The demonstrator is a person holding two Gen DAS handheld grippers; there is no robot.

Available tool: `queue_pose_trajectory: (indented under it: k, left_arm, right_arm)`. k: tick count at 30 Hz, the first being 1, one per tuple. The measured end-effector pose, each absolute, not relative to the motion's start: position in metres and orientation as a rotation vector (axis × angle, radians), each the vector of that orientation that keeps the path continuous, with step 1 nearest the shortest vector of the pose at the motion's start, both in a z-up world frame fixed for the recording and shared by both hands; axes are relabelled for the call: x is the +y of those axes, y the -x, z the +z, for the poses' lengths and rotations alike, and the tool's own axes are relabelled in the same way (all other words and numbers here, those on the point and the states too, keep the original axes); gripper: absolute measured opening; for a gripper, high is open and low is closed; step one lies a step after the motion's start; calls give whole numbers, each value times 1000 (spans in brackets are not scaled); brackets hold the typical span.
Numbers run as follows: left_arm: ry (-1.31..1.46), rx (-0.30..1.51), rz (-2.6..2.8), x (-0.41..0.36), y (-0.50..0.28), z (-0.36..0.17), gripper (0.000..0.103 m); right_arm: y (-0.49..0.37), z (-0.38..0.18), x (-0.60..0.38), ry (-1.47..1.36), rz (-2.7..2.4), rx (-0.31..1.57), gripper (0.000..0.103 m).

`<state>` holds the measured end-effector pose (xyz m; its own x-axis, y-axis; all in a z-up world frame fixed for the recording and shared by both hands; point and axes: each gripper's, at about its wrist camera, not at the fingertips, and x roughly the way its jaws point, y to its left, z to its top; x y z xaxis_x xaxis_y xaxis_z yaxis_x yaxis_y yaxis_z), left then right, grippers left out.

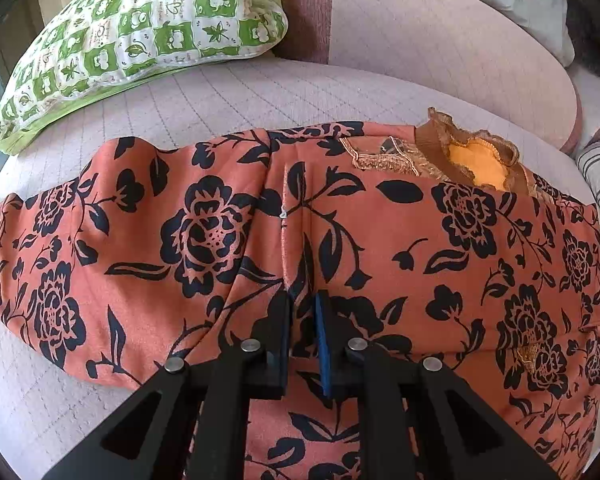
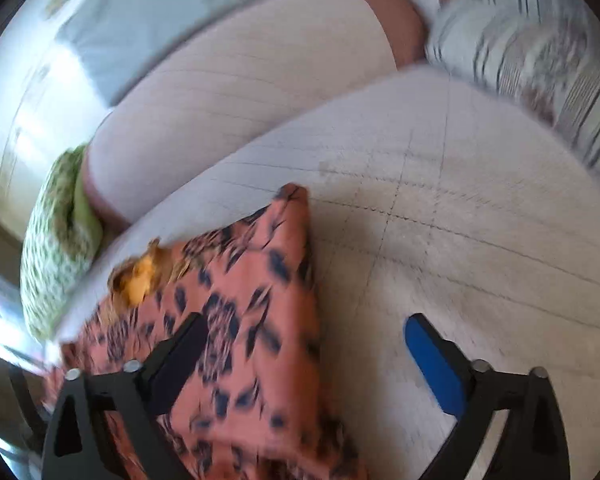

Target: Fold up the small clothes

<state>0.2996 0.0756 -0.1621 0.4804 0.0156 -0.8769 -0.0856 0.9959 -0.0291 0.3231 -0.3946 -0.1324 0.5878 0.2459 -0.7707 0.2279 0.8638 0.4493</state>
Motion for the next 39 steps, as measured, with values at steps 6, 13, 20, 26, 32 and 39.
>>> queue_pose_trajectory:
  k: [6, 13, 20, 26, 32, 39]
  left_arm:
    - [56, 1033, 47, 78, -295, -162, 11]
    - [-3, 1002, 69, 67, -286, -161, 11]
    - [4, 995, 52, 68, -285, -161, 11]
    - [-7, 1035, 49, 67, -293, -160, 12]
    - [-53, 1019, 57, 64, -288, -163, 11]
    - [-94, 957, 31, 58, -281, -146, 12]
  right_arm:
    - [-375, -135, -384, -537, 164, 1029, 16]
    - [-380, -132, -368, -204, -7, 1036, 23]
    - [-287, -115, -380, -408, 74, 981, 99]
    - [-295, -149, -344, -204, 121, 1154, 25]
    - [-306, -129, -377, -28, -38, 1123, 19]
    - [-270, -90, -405, -360, 43, 942, 95]
